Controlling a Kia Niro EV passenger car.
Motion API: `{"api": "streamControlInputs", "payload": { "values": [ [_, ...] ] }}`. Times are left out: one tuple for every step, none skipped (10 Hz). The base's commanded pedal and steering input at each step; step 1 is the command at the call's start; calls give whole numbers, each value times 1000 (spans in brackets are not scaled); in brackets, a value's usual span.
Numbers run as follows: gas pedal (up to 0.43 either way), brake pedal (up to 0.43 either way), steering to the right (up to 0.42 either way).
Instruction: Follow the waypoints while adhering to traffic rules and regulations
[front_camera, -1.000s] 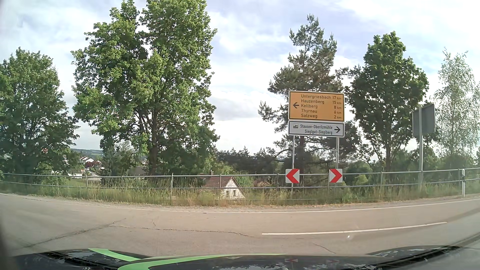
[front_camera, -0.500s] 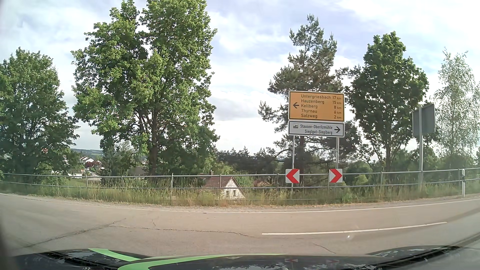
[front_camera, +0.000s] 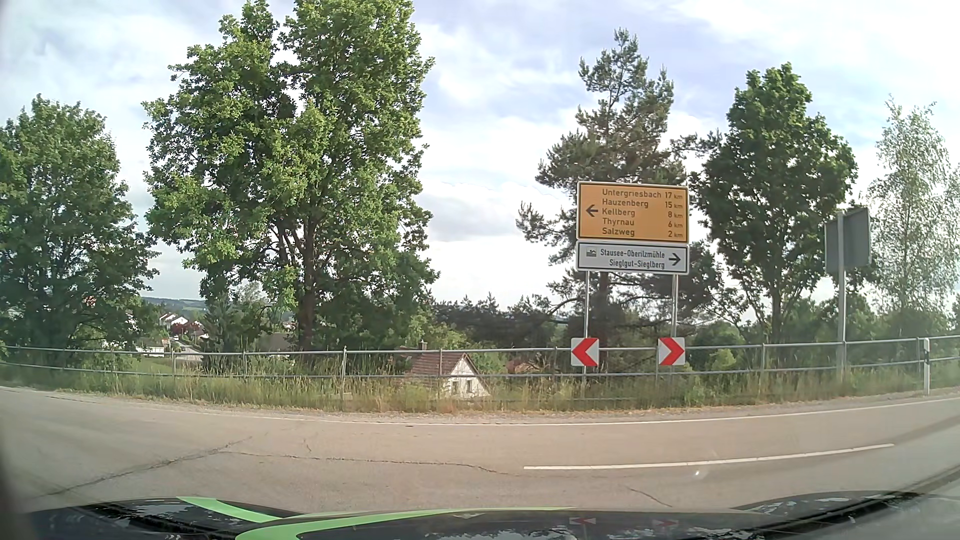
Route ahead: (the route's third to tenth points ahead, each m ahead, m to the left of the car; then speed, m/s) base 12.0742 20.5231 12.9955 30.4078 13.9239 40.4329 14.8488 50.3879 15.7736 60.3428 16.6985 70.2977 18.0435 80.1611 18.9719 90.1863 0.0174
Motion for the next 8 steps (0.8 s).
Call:
{"api": "streamControlInputs", "payload": {
  "values": [
    [0,256,-148],
    [0,256,-148],
    [0,256,-148],
    [0,256,-148],
    [0,256,-148],
    [0,256,-148],
    [0,256,-148],
    [0,262,-148]
  ]
}}
